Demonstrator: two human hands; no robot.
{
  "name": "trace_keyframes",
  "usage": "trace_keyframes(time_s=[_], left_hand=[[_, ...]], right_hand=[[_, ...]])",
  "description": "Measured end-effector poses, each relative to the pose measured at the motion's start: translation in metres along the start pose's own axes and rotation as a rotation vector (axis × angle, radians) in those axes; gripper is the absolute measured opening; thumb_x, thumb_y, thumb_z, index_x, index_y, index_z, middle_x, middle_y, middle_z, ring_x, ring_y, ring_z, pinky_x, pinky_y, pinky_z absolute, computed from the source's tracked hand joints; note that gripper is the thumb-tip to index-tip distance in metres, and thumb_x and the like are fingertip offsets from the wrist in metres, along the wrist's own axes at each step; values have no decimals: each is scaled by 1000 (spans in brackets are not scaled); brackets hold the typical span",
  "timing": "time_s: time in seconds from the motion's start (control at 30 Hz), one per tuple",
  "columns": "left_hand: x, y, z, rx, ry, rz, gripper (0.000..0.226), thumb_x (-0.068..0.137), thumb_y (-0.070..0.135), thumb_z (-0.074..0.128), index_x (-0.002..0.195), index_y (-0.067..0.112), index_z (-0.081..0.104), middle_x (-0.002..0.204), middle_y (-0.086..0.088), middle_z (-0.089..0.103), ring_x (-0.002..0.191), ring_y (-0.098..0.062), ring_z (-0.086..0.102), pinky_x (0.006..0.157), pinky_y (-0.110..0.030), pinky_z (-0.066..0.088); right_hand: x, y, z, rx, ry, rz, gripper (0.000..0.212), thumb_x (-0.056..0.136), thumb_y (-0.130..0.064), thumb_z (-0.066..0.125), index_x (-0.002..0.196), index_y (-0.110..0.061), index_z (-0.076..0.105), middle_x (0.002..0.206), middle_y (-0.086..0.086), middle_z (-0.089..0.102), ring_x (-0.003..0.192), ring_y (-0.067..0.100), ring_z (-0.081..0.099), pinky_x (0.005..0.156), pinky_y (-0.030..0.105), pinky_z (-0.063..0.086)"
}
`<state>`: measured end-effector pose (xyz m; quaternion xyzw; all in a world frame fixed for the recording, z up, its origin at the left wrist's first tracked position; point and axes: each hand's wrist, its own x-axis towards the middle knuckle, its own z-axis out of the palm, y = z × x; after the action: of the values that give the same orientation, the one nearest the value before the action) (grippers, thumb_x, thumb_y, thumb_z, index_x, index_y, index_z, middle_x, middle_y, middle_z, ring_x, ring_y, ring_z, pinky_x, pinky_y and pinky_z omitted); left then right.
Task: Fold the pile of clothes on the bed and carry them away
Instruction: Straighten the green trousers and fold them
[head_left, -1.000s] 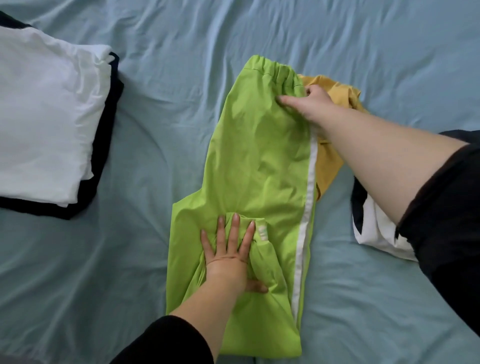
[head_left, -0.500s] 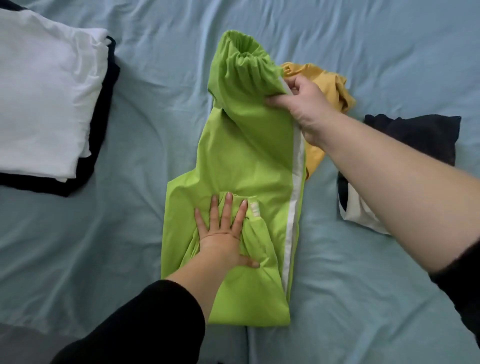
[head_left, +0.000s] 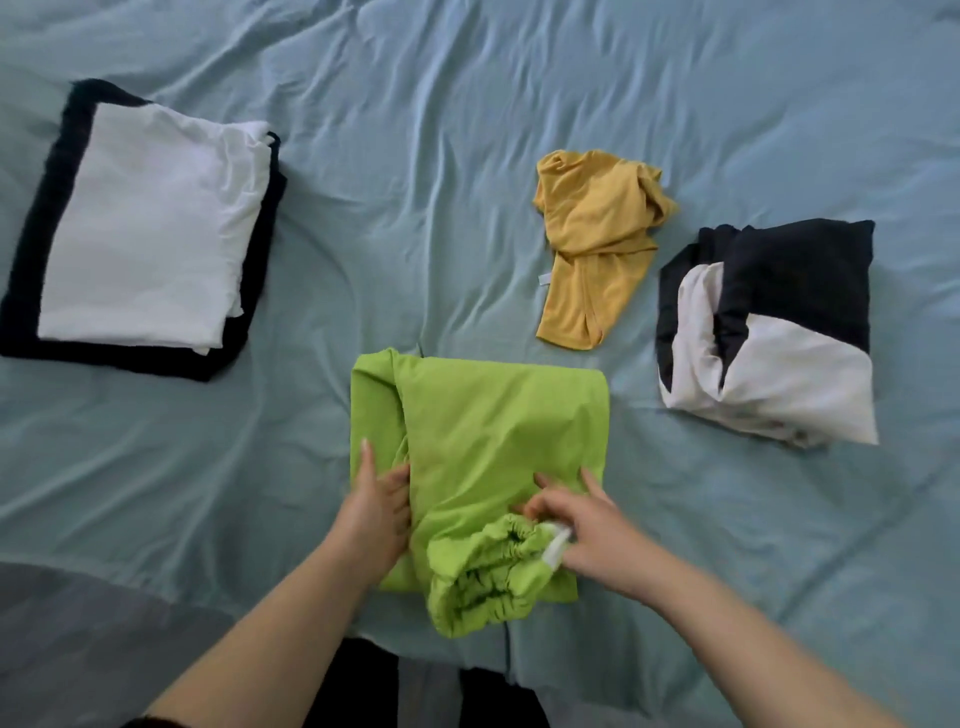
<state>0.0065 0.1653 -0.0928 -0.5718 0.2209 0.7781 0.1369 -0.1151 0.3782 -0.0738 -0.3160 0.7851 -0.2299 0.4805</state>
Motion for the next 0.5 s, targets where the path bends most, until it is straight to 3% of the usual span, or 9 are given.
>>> trace_keyframes(time_s=[0.03, 0.1, 0.17, 0.23, 0.3, 0.37, 0.43, 0.5], left_hand=[[2, -1, 1, 79, 16, 13, 89, 81, 81, 29, 139, 16, 46, 136, -7, 55, 128, -29, 49, 105, -46, 38], [3, -4, 8, 340, 78, 138, 85, 72, 81, 48, 135, 24, 49, 125, 3, 60, 116, -21, 57, 94, -38, 46], [3, -6, 14, 564, 114, 315, 53, 78, 63, 64, 120, 31, 53, 113, 13, 62, 104, -13, 61, 83, -31, 50], [4, -1, 17, 670, 167, 498, 17, 89, 36, 65, 104, 33, 58, 105, 16, 65, 102, -14, 63, 78, -27, 49], [1, 10, 19, 689, 212, 663, 6, 92, 28, 62, 95, 33, 60, 99, 16, 67, 99, -12, 64, 79, -29, 50], [-1, 22, 20, 720, 249, 755, 1, 92, 30, 62, 91, 30, 62, 94, 14, 68, 92, -9, 64, 77, -29, 50], [3, 28, 18, 795, 259, 708, 6, 92, 30, 62, 95, 24, 62, 94, 12, 67, 93, -14, 64, 75, -29, 50], [5, 29, 16, 858, 293, 600, 21, 93, 26, 61, 113, 19, 57, 108, 6, 63, 105, -22, 61, 79, -29, 49]], right_hand=[[-1, 8, 12, -129, 15, -29, 24, 85, -22, 62, 109, -24, 57, 139, -7, 54, 145, 4, 20, 117, 31, -16], [-1, 21, 30, -350, 29, -103, 36, 85, -21, 53, 121, -25, 52, 149, -12, 41, 148, 7, 8, 115, 32, -17], [-2, 25, 35, -543, 12, -145, 53, 81, -13, 53, 131, -25, 43, 154, -15, 32, 149, 12, 4, 116, 41, -14], [-7, 16, 32, -633, -10, -186, 59, 73, -11, 63, 129, -23, 48, 151, -11, 39, 147, 18, 18, 117, 51, -1], [-11, 5, 30, -681, 49, -259, 56, 61, -15, 77, 114, -21, 61, 135, -8, 57, 134, 20, 46, 113, 56, 25], [-14, 2, 33, -683, 129, -278, 49, 62, -14, 75, 109, -22, 66, 128, -8, 62, 125, 17, 55, 110, 51, 34], [-14, 5, 36, -740, 89, -212, 55, 74, -10, 65, 126, -22, 57, 146, -7, 47, 139, 16, 38, 118, 50, 18], [-12, 11, 40, -721, -47, -94, 69, 84, -5, 49, 147, -23, 30, 161, -8, 15, 149, 14, 5, 119, 45, -6]])
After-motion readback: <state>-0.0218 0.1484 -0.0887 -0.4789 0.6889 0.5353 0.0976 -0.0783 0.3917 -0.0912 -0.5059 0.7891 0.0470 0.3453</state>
